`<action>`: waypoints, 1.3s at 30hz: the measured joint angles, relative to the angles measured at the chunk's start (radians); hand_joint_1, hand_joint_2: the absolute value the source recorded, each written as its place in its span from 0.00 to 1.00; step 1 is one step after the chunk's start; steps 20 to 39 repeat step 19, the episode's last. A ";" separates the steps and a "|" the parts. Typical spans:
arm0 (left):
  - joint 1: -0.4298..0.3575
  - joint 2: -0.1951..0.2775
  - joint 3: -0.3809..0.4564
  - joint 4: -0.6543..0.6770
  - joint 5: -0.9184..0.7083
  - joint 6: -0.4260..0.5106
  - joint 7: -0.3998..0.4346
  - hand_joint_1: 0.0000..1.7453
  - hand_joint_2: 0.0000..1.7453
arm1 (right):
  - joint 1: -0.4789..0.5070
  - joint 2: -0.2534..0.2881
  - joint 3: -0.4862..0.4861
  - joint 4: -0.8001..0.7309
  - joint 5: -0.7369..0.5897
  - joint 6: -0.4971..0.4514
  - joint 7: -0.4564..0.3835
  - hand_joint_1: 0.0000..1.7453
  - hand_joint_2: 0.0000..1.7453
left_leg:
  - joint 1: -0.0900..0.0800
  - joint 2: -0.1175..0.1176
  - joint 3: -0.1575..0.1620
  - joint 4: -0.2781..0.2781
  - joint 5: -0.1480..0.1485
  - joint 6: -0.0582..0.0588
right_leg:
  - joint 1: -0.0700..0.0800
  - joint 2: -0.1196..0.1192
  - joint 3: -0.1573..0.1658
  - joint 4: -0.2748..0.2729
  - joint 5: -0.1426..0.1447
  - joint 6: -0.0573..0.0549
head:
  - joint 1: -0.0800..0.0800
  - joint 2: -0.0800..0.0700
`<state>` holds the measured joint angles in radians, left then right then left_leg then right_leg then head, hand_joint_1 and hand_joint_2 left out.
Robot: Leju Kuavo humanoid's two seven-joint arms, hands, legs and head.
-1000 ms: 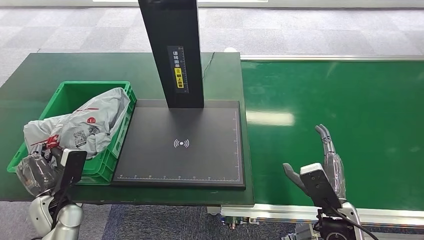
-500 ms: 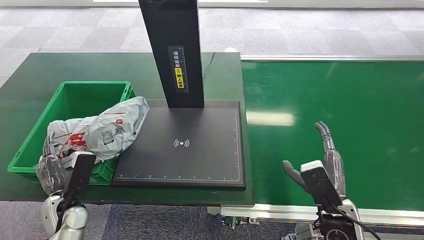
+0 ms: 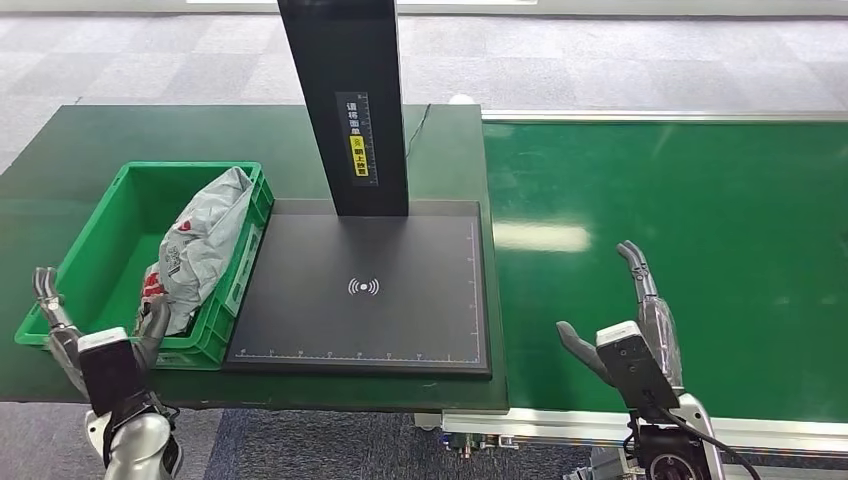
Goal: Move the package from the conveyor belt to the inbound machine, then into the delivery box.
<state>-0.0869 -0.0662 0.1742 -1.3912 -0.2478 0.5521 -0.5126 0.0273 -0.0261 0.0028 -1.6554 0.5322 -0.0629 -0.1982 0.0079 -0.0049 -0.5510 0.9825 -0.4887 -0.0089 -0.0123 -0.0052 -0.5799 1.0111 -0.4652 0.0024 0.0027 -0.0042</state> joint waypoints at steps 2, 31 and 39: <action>0.009 -0.007 0.000 -0.030 0.007 0.003 -0.004 0.00 1.00 | -0.002 0.000 0.004 0.002 -0.001 0.000 -0.001 0.00 1.00 | 0.000 0.000 0.000 0.000 0.000 0.000 | 0.000 0.000 0.000 0.000 0.000 0.000 | 0.000 0.000; 0.102 -0.035 -0.152 -0.297 0.093 -0.008 -0.157 0.00 1.00 | -0.029 -0.013 0.037 0.038 -0.071 0.005 -0.062 0.00 1.00 | 0.000 0.000 0.000 0.000 -0.001 0.001 | 0.000 0.000 0.000 0.000 0.000 0.000 | 0.000 0.000; 0.102 -0.035 -0.152 -0.297 0.093 -0.008 -0.157 0.00 1.00 | -0.029 -0.013 0.037 0.038 -0.071 0.005 -0.062 0.00 1.00 | 0.000 0.000 0.000 0.000 -0.001 0.001 | 0.000 0.000 0.000 0.000 0.000 0.000 | 0.000 0.000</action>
